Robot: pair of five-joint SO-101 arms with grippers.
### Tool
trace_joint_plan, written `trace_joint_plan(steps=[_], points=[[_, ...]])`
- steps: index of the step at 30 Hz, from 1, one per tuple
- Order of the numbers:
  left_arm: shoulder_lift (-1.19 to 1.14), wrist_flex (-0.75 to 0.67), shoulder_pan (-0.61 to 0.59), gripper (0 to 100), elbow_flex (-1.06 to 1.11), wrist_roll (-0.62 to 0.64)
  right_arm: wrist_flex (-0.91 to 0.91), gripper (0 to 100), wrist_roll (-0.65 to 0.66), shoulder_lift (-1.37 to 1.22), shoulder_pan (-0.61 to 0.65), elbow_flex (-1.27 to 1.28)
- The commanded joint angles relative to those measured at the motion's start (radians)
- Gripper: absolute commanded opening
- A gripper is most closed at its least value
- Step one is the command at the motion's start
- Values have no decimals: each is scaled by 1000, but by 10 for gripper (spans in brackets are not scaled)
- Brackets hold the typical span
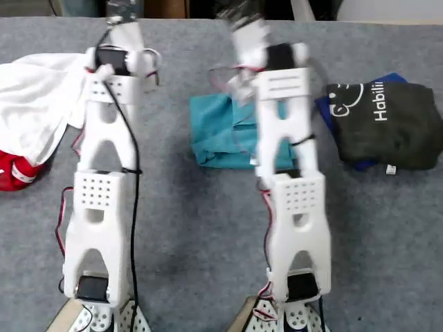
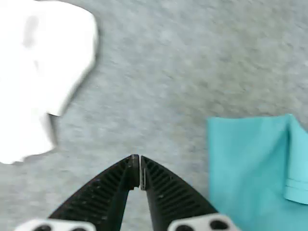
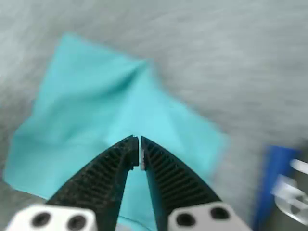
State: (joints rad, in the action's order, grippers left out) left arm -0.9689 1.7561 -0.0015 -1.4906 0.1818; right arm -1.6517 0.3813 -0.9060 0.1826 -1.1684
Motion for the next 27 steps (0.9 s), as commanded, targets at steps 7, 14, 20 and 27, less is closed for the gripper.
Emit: trace_joint_plan(steps=[7,14,20,27], points=[[358,0,-101,29,618,-8,77,15,-29,-151,23,35],[649,-216,-108,29,1102,-25,143,15,-26,-231,-112,-77],[865,-494,-25,29,1557,-49,227,15,-23,-260,-226,-271],[1025,-647,16,29,1762,-49,342,15,-25,-306,-350,-317]])
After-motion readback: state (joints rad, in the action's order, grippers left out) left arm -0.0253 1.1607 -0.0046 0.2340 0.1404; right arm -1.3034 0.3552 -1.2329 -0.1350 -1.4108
